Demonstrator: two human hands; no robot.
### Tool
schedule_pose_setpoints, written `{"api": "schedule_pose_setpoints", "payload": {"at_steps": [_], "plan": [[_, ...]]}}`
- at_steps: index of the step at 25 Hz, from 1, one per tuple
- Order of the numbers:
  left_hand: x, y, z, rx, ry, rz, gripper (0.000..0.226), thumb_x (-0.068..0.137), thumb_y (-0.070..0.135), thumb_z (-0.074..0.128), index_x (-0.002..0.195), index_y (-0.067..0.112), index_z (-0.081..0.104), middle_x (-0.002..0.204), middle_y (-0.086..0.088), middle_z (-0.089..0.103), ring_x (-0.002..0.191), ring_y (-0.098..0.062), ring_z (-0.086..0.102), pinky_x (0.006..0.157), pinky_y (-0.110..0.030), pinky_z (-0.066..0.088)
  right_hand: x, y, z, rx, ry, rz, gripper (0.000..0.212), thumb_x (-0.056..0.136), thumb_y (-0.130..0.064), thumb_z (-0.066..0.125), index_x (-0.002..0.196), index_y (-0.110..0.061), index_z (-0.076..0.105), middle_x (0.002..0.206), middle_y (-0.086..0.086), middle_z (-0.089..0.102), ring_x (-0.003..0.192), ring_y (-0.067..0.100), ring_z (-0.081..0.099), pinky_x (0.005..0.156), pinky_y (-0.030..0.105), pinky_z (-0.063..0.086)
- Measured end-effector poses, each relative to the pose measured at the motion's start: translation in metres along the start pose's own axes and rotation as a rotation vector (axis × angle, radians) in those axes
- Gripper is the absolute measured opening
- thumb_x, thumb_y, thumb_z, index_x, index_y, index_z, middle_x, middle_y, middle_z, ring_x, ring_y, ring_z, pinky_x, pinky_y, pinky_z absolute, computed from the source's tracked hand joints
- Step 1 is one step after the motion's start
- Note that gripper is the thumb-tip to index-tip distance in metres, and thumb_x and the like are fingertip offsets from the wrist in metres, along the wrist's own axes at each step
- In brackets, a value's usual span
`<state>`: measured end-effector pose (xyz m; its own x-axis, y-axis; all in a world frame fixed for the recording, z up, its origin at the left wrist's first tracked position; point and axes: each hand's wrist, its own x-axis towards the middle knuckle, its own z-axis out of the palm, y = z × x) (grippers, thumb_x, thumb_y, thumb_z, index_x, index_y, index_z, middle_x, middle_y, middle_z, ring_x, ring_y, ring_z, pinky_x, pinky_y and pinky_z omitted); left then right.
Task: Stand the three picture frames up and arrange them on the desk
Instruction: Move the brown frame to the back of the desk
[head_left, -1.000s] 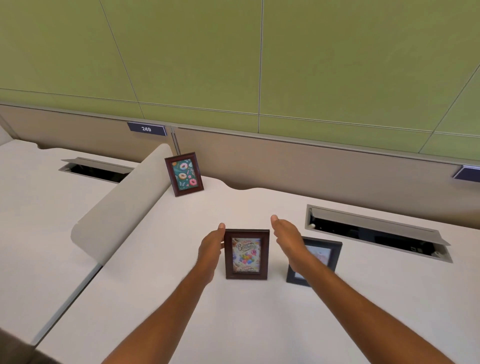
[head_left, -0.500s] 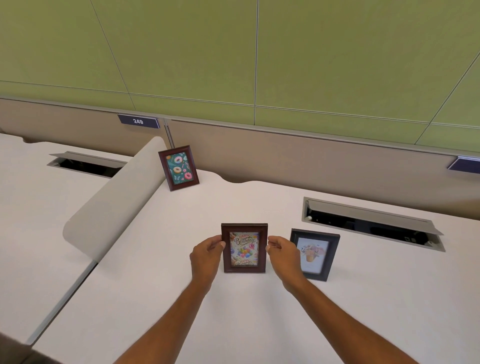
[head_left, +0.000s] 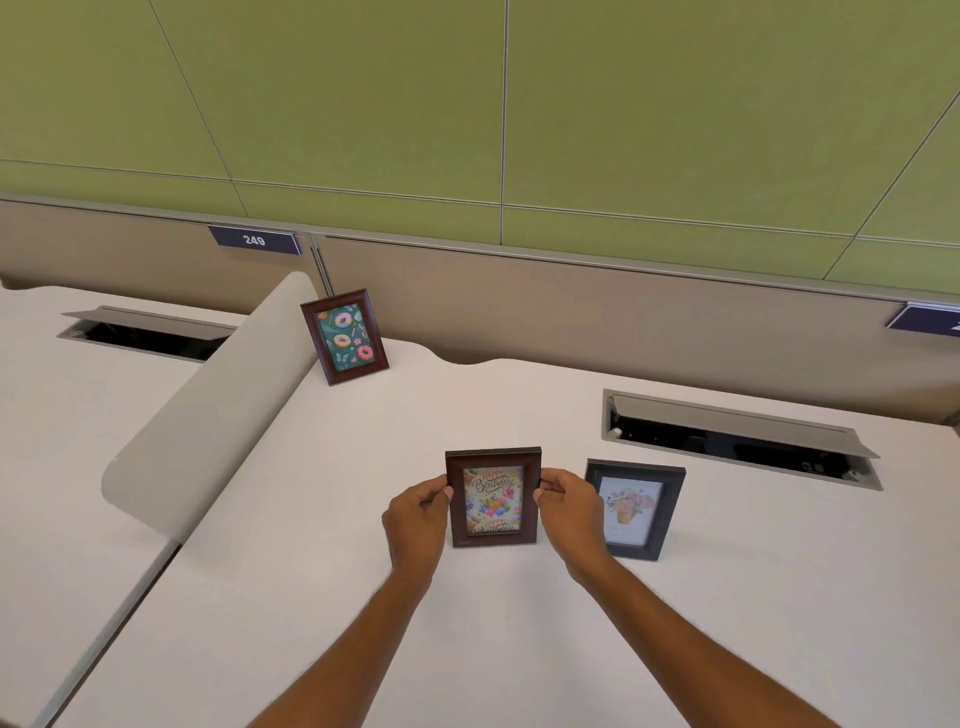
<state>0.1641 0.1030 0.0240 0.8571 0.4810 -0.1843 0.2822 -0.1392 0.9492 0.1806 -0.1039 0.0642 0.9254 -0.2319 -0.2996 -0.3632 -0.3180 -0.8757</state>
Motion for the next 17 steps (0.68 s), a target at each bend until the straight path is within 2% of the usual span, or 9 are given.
{"api": "schedule_pose_setpoints", "payload": {"at_steps": [9, 14, 17], "plan": [[0.028, 0.027, 0.008, 0.002, -0.023, 0.07, 0.026, 0.097, 0.017, 0.078, 0.122, 0.016, 0.084, 0.109, 0.001, 0.085, 0.1, -0.019, 0.081, 0.099, -0.047, 0.064, 0.019, -0.033, -0.001, -0.03, 0.03, -0.06, 0.021, 0.102, -0.008, 0.063, 0.116, -0.014, 0.077, 0.107, -0.001, 0.078, 0.103, 0.017, 0.072, 0.07, 0.021, 0.053], [0.057, 0.062, 0.024, 0.004, -0.05, 0.138, 0.026, 0.097, 0.02, 0.076, 0.122, 0.018, 0.084, 0.111, 0.002, 0.085, 0.102, -0.018, 0.081, 0.099, -0.046, 0.064, 0.049, -0.068, -0.016, -0.052, 0.073, -0.125, 0.021, 0.099, -0.006, 0.064, 0.114, -0.011, 0.078, 0.106, 0.002, 0.079, 0.1, 0.018, 0.072, 0.064, 0.016, 0.046], [0.074, 0.084, 0.042, -0.003, -0.059, 0.176, 0.027, 0.097, 0.018, 0.076, 0.122, 0.016, 0.083, 0.11, -0.001, 0.085, 0.101, -0.022, 0.08, 0.099, -0.045, 0.064, 0.067, -0.087, -0.027, -0.042, 0.103, -0.145, 0.021, 0.1, -0.005, 0.065, 0.115, -0.01, 0.079, 0.107, 0.003, 0.079, 0.099, 0.018, 0.07, 0.064, 0.016, 0.047]]}}
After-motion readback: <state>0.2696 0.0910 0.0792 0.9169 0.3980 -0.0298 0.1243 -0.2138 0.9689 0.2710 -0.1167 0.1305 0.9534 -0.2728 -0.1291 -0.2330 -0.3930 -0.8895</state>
